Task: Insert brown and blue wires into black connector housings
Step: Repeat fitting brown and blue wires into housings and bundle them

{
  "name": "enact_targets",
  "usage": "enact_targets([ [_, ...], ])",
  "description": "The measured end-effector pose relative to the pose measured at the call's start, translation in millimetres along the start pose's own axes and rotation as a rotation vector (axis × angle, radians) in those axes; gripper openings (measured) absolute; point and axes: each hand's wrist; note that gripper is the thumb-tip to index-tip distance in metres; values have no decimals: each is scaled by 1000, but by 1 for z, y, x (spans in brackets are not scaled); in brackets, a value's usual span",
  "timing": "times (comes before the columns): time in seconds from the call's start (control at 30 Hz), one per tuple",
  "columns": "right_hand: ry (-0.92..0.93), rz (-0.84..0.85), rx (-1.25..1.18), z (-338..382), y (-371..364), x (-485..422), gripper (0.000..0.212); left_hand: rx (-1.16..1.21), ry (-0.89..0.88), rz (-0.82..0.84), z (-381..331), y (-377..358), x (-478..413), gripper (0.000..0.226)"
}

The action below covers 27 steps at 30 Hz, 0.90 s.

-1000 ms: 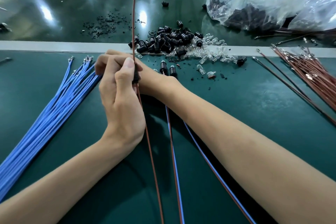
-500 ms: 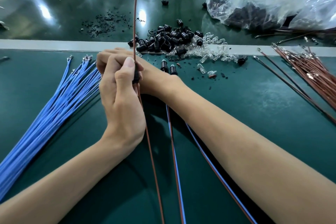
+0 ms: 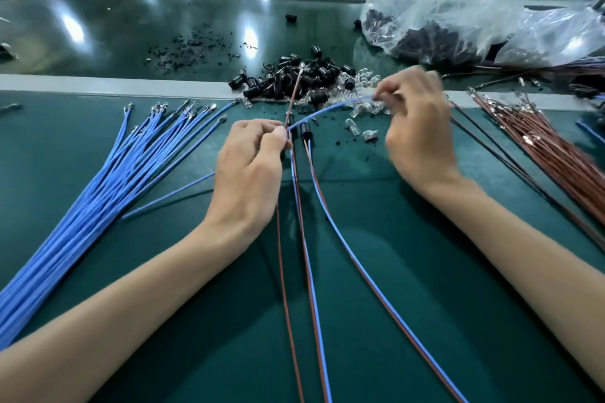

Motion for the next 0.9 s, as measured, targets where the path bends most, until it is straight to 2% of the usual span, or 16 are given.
enact_targets([
  [0.1,-226,-179,-34,-6,6,-4,12,-60,-40,33,-1,0,2,28],
  [0.17,-330,-257,-140,-4,8,-5,11,-83,-66,50,-2,0,4,30],
  [0.2,-350,-294,-229,0,9,-4,9,-74,-72,53,-1,0,4,30],
  [0.27,-281,-321,-328,11,9,-1,19,-15,-71,49,0,1,3,28],
  [0.3,-216,-256,-357,15,8,1,19,10,-71,52,-1,1,3,27],
  [0.37,-142,22,-458,25,6,6,11,38,-88,96,-3,1,5,25],
  [0.43,-176,301,-605,32,3,9,21,63,-118,173,-5,0,7,22],
  [0.47,-211,373,-691,34,2,9,22,69,-132,209,-6,-1,8,21],
  [0.6,-305,393,-908,37,-4,11,19,46,-135,267,-8,0,10,22],
  [0.73,-528,434,-1197,30,-2,6,23,9,-115,254,-7,1,11,23],
  [0.83,-444,461,-1119,28,-5,8,18,12,-119,255,-8,1,11,22],
  [0.9,-422,386,-1032,30,-8,9,16,7,-107,261,-8,0,10,22],
])
Point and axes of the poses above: each hand's wrist, its own x-axis away from the middle knuckle, its own y-axis out of the back of the hand, z = x × y, and after that the axes turned 3 degrees about y, right-handed
